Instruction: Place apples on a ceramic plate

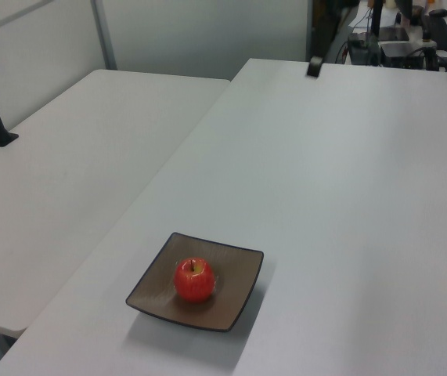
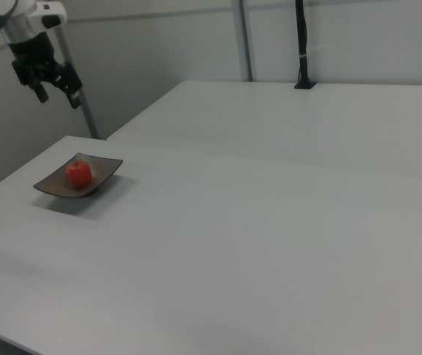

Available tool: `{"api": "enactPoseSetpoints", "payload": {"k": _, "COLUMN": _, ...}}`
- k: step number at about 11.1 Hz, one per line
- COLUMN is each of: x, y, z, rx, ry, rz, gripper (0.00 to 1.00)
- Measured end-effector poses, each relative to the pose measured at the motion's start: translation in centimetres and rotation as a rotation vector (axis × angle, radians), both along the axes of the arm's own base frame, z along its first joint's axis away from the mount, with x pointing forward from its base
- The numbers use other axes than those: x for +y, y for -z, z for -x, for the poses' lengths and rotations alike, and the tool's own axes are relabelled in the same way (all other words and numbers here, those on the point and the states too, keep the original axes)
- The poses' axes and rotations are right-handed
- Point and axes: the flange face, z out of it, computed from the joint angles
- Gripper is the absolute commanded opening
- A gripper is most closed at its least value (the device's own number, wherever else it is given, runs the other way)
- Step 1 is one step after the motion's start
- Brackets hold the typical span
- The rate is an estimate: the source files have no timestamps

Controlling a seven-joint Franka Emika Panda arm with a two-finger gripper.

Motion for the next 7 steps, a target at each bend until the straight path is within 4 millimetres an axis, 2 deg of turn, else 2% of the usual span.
{"api": "enactPoseSetpoints", "payload": {"k": 1, "x": -3.2, "y": -0.9, "z": 0.9, "rx": 0.035, "ry": 0.048, "rz": 0.005, "gripper": 1.00}}
{"api": "enactPoseSetpoints", "payload": {"k": 3, "x": -7.3, "y": -0.5, "z": 2.2, "rx": 0.090, "ry": 0.115, "rz": 0.026, "gripper": 1.00}}
{"api": "enactPoseSetpoints", "payload": {"k": 5, "x": -9.5, "y": 1.2, "z": 2.8, "rx": 0.127, "ry": 0.154, "rz": 0.039, "gripper": 1.00}}
{"api": "enactPoseSetpoints", "payload": {"k": 7, "x": -11.2, "y": 2.1, "z": 2.4, "rx": 0.132, "ry": 0.153, "rz": 0.040, "gripper": 1.00}}
